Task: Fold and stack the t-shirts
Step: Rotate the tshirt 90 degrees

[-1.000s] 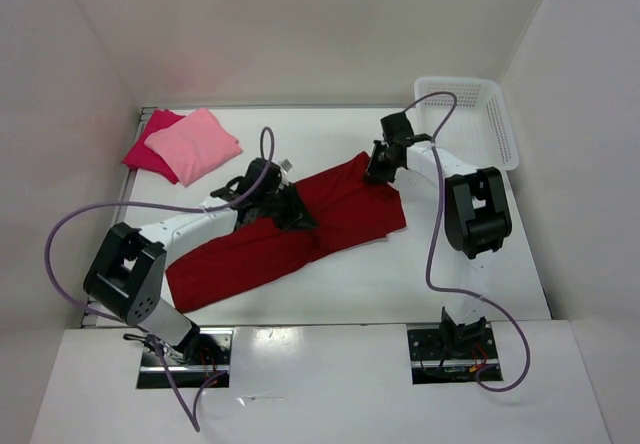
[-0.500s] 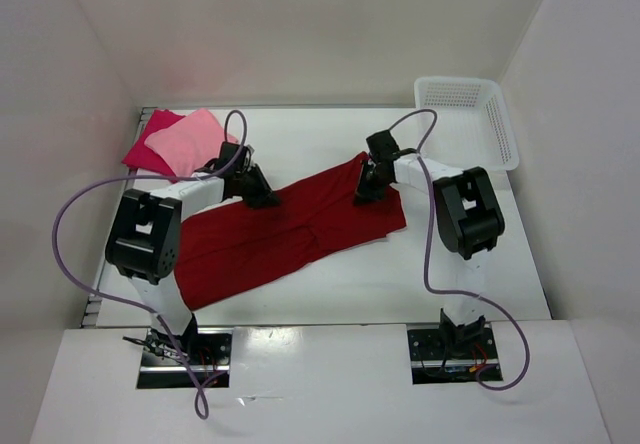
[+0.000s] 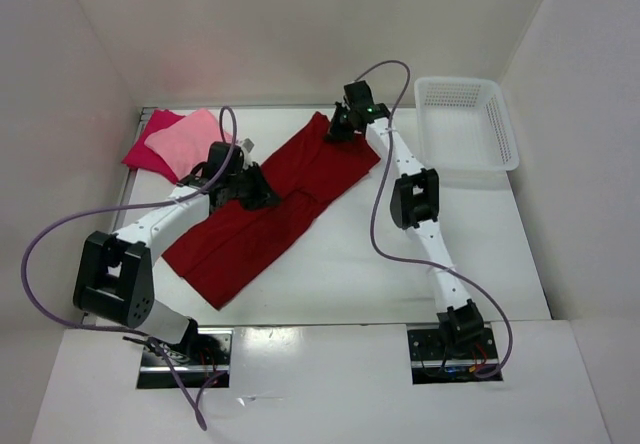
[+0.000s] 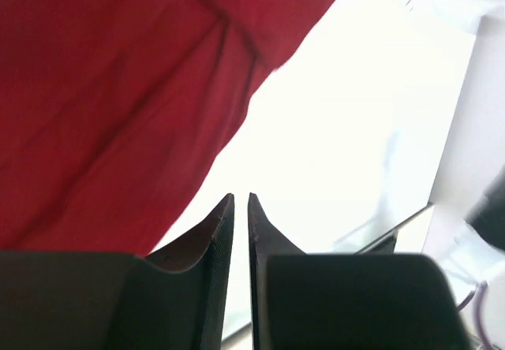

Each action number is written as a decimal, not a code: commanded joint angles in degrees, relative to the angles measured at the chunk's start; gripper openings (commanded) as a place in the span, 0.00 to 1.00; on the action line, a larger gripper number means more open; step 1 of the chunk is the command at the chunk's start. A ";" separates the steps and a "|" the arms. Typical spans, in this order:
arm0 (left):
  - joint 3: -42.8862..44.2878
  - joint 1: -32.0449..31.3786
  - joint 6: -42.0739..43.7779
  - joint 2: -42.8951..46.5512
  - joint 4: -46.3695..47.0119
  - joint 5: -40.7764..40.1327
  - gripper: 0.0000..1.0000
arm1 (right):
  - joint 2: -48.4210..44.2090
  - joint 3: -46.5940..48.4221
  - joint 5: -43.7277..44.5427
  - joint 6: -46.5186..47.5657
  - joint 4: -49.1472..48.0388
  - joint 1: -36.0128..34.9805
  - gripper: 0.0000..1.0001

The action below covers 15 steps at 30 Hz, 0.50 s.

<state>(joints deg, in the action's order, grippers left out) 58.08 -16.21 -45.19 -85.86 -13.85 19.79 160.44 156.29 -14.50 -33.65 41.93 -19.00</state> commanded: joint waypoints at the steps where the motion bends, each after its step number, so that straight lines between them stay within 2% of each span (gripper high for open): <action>1: -1.75 0.12 0.28 3.67 -3.37 -0.10 0.18 | 2.36 19.03 -5.34 -0.36 13.88 -0.16 0.08; 2: -1.75 0.12 0.28 4.30 -3.38 -0.10 0.18 | -4.98 10.44 -5.36 -0.36 11.79 -0.16 0.08; 3: -1.75 0.12 0.28 5.00 -3.38 -0.10 0.18 | -8.53 7.40 -2.05 2.33 11.77 -1.11 0.10; 4: -1.75 0.12 0.28 5.01 -3.38 -0.63 0.18 | -12.05 4.58 0.24 3.66 11.25 -2.51 0.14; 5: -1.75 0.12 0.28 5.01 -3.38 -0.63 0.17 | -15.65 -2.15 1.92 4.72 9.41 -3.22 0.17; 7: -1.75 0.12 0.28 3.78 -2.68 -1.15 0.15 | -27.86 -11.83 2.81 5.52 5.29 -3.84 0.29; 8: -1.22 0.12 0.80 2.91 -2.15 -1.16 0.14 | -37.30 -24.76 1.07 5.52 -1.70 -3.85 0.32; 9: -1.22 0.12 0.80 2.90 -2.15 -1.68 0.13 | -42.00 -31.59 0.45 4.39 -5.33 -3.85 0.35; 10: -0.70 0.65 0.80 2.90 -1.45 -1.69 0.11 | -46.23 -43.84 -0.26 2.64 -10.85 -3.85 0.39; 12: -0.69 2.84 0.80 2.90 -0.92 -1.69 0.10 | -56.75 -54.55 -0.79 0.87 -14.41 -5.25 0.40; 13: -0.69 3.46 1.41 2.37 -0.92 -2.21 0.10 | -59.34 -63.82 -1.31 -0.96 -15.64 -6.30 0.42; 15: -0.69 5.30 2.03 1.76 -0.40 -2.82 0.08 | -64.61 -71.79 -1.32 -3.17 -19.41 -11.12 0.45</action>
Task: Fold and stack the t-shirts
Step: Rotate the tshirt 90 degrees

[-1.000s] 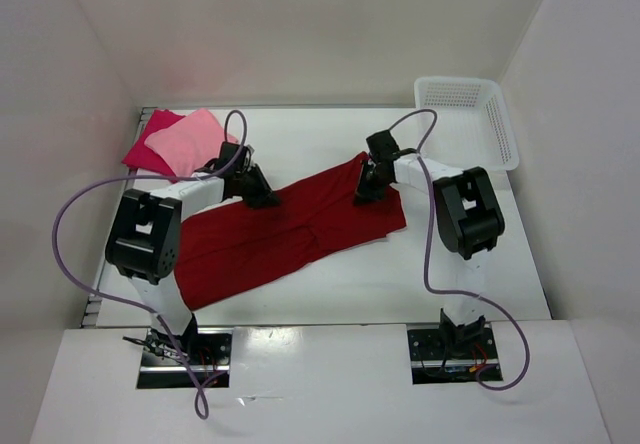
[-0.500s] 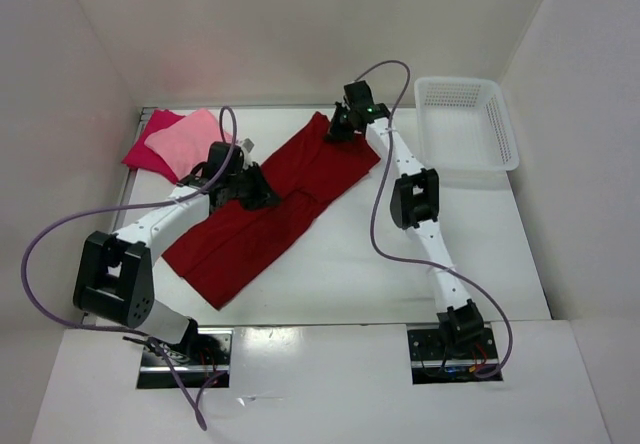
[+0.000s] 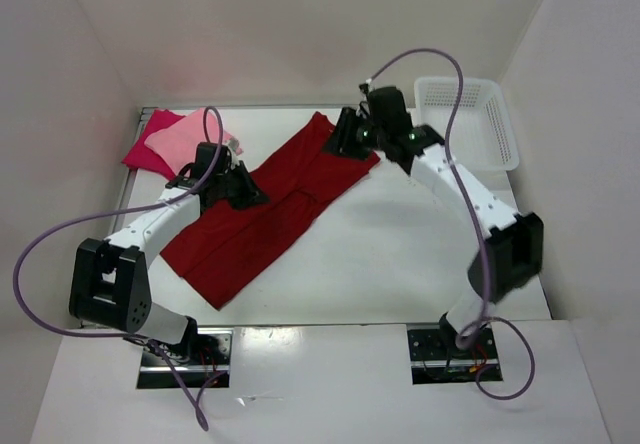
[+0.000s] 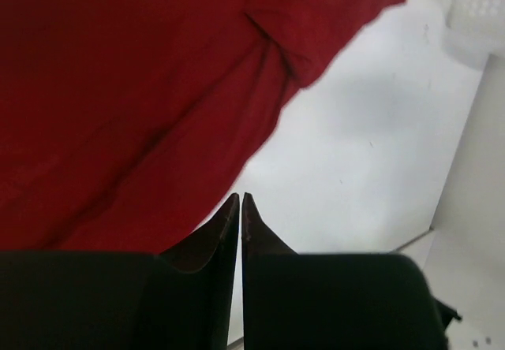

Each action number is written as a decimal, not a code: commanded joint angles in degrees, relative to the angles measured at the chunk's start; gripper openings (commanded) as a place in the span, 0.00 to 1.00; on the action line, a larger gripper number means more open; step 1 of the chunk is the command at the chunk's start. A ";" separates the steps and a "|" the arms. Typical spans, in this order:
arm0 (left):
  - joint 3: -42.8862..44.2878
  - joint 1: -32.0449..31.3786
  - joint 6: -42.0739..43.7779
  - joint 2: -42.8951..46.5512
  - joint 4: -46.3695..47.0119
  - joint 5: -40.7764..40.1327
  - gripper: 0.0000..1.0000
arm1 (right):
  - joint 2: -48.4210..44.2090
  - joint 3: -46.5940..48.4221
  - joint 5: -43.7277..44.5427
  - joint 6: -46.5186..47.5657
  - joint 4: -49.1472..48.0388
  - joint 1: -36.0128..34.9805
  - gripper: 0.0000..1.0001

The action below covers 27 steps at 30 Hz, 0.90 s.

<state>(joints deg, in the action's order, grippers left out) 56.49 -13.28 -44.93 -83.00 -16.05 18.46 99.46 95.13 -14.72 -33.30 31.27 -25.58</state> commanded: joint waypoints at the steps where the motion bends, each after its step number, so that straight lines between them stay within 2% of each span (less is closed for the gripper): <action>1: 0.90 2.90 1.77 -1.72 1.82 -1.50 0.08 | -4.62 -17.46 -1.10 -6.49 -10.33 -6.65 0.45; 4: 1.43 3.61 2.91 -2.95 1.82 -1.50 0.08 | -4.55 -27.00 -1.80 -13.25 -17.28 -15.17 0.48; 7: 1.95 3.61 2.92 -4.00 1.82 -1.50 0.08 | -2.96 -30.88 -0.14 -17.66 -22.90 -18.09 0.48; 9: 1.96 3.61 2.92 -4.01 1.82 -1.50 0.10 | -0.51 -31.58 -0.74 -18.37 -26.06 -18.10 0.48; 16: 2.49 3.61 3.53 -5.15 1.82 -1.50 0.12 | 6.61 -29.92 3.73 -19.16 -27.30 -18.10 0.51; 19: 2.49 3.61 3.53 -5.68 2.87 -0.88 0.13 | 9.07 -30.53 4.52 -20.23 -29.42 -18.10 0.57; 22: 2.49 3.61 3.53 -5.68 2.87 0.26 0.13 | 10.75 -29.75 5.75 -20.84 -29.34 -18.10 0.57; 23: 3.36 3.61 4.05 -6.20 2.87 0.26 0.13 | 11.54 -29.22 5.76 -21.62 -29.33 -18.10 0.55; 27: 4.77 3.61 4.58 -6.21 2.87 0.26 0.13 | 13.03 -28.08 7.87 -21.63 -27.93 -18.10 0.40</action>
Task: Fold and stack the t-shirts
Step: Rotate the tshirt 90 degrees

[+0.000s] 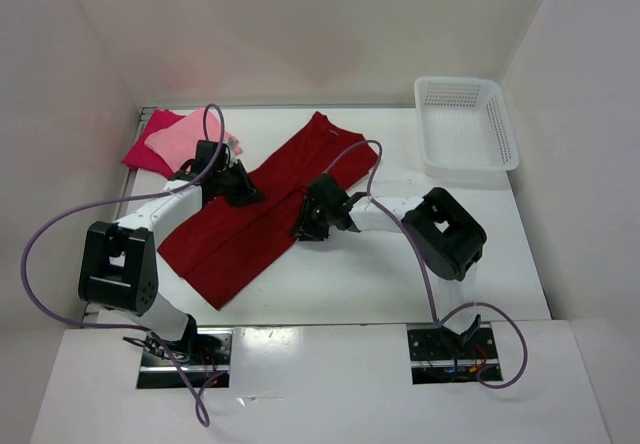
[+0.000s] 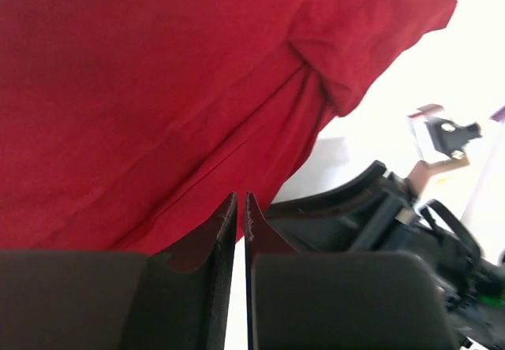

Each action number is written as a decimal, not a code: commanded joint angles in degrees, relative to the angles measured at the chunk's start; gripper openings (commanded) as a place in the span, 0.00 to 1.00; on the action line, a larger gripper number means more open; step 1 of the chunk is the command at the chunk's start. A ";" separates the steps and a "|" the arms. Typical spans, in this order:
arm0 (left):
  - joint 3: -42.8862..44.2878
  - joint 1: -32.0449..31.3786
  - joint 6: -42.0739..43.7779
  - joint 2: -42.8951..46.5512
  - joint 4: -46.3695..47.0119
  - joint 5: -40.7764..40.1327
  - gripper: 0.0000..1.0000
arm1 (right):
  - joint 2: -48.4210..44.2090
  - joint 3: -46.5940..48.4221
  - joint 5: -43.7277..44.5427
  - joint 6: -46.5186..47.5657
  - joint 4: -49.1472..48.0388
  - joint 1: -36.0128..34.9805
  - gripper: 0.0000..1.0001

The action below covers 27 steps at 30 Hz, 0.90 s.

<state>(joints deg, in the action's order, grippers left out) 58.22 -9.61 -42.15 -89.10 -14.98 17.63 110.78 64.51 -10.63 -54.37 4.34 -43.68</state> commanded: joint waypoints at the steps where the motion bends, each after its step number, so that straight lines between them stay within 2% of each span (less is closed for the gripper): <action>1: 3.74 -0.06 1.81 -0.72 1.80 1.09 0.13 | 1.72 2.55 3.17 0.31 -0.30 0.00 0.38; 3: 4.44 -0.06 1.81 -1.33 1.28 1.09 0.14 | 2.42 2.55 0.63 1.97 -0.30 2.36 0.30; 4: 4.97 -0.06 2.33 -1.34 1.27 1.09 0.16 | 2.42 1.94 -0.34 2.86 -0.30 3.16 0.18; 7: 5.50 -0.76 2.95 -1.87 1.27 -0.30 0.17 | 0.59 -0.86 -1.06 7.15 2.24 5.70 0.06; 10: 6.99 -2.08 4.45 -3.44 1.27 -1.71 0.23 | -5.56 -5.51 -1.06 11.99 6.29 7.64 0.05; 11: 8.22 -2.08 5.06 -4.84 1.27 -1.72 0.32 | -7.32 -6.58 -1.06 13.40 9.17 8.25 0.05; 14: 10.59 -2.61 5.68 -8.54 0.74 -0.66 0.50 | -12.86 -8.78 0.53 19.11 16.37 10.98 0.04; 17: 14.63 -2.61 6.29 -11.44 0.74 -0.66 0.57 | -17.51 -11.50 -0.79 21.41 21.13 15.11 0.01; 21: 19.38 -2.61 7.43 -16.36 0.74 -1.81 0.62 | -20.16 -12.30 -3.42 22.82 23.25 18.54 0.01; 24: 25.79 -3.14 9.54 -23.98 0.13 -2.42 0.65 | -20.17 -10.55 -4.22 22.82 26.32 19.07 0.04; 25: 27.37 -3.14 10.07 -25.67 0.13 -2.94 0.66 | -20.17 -10.55 -4.22 22.82 26.34 19.59 0.08; 26: 30.52 -3.14 11.03 -28.47 0.13 -2.95 0.68 | -20.69 -10.55 -4.22 23.34 26.94 20.47 0.23; 27: 31.86 -3.66 11.73 -29.72 0.13 -2.95 0.68 | -21.74 -10.55 -5.26 23.34 26.95 20.48 0.30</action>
<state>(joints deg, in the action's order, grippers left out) 85.25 -12.51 -34.37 -114.45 -15.22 15.57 92.44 53.01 -14.09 -33.28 27.44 -24.05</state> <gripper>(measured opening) 0.673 0.240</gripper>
